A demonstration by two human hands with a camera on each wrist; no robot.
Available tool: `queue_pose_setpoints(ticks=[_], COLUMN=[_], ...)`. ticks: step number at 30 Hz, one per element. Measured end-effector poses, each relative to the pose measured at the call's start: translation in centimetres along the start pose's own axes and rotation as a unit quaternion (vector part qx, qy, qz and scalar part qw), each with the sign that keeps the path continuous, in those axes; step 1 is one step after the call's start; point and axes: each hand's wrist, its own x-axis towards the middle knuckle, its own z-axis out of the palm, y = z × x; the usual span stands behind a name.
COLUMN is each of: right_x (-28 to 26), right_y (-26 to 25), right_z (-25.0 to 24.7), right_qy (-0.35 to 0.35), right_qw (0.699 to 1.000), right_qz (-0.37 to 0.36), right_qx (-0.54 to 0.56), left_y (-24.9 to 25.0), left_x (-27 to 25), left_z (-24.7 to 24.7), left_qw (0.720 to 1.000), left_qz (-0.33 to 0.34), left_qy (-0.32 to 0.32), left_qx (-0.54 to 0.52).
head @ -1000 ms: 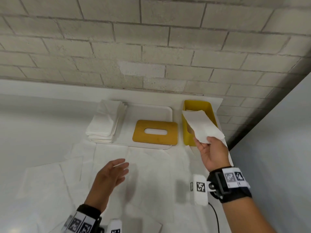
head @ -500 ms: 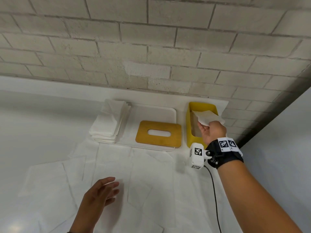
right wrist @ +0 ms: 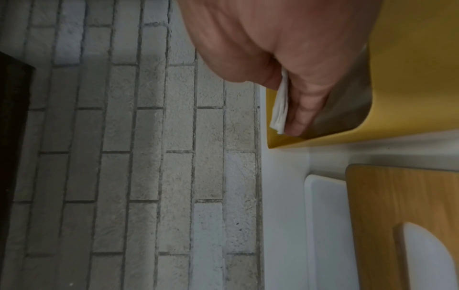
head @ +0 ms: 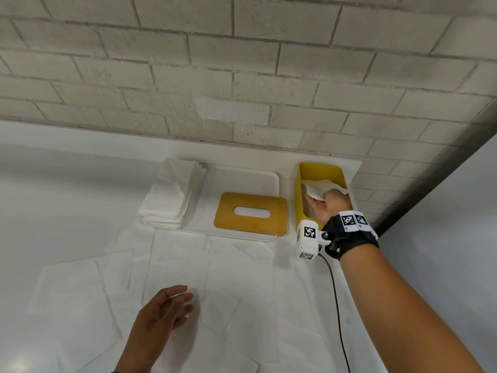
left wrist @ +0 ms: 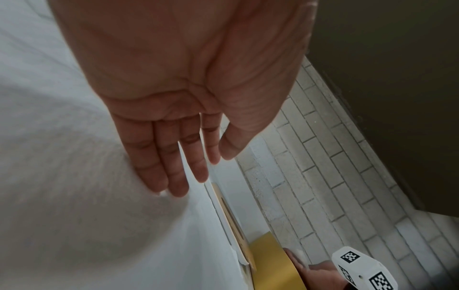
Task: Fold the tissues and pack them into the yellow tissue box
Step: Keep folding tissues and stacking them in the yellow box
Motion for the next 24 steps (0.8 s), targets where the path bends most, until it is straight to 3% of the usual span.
queue_pose_setpoints(ticks=[6,11,14,16,18,19,20,22,24], right_x=[0.2,-4.3,-8.3,-11.0,-12.4,-12.8,-13.0,-13.1,-13.6], right_y=[-0.5,-2.1,-2.0,-0.5,1.8,3.0,4.2,6.4,7.8], right_z=[-0.1,-2.2,-5.2,-7.4,-9.9,-11.1,-12.1,-13.8,-14.8], right_qy=[0.005,-0.042,-0.058,-0.067,-0.081,-0.083,-0.086,-0.098,-0.090], right_qw=[0.998,0.997,0.996,0.996,0.979,0.953,0.907,0.779,0.661], right_qz=[0.004,0.067,0.059,0.032,-0.002,-0.019,-0.038,-0.074,-0.109], right_qx=[-0.061,0.007,0.011,-0.044,-0.185,-0.292,-0.411,-0.615,-0.737], left_y=[0.2,0.3,0.8,1.2,1.2,1.2,1.0,0.7,0.3], left_x=[-0.2,-0.6,-1.4,-1.8,-2.1,-2.3,-2.5,-3.0,-3.5], left_z=[-0.3,-0.3,0.0,0.3,0.7,0.9,1.2,1.5,1.7], left_qw=[1.000,0.999,0.998,0.998,0.995,0.993,0.991,0.985,0.977], left_qz=[0.011,0.021,0.039,0.045,0.061,0.070,0.078,0.091,0.103], left_qy=[-0.001,-0.008,-0.017,-0.026,-0.038,-0.046,-0.056,-0.074,-0.089], left_qx=[0.014,0.027,0.039,0.044,0.064,0.078,0.094,0.130,0.166])
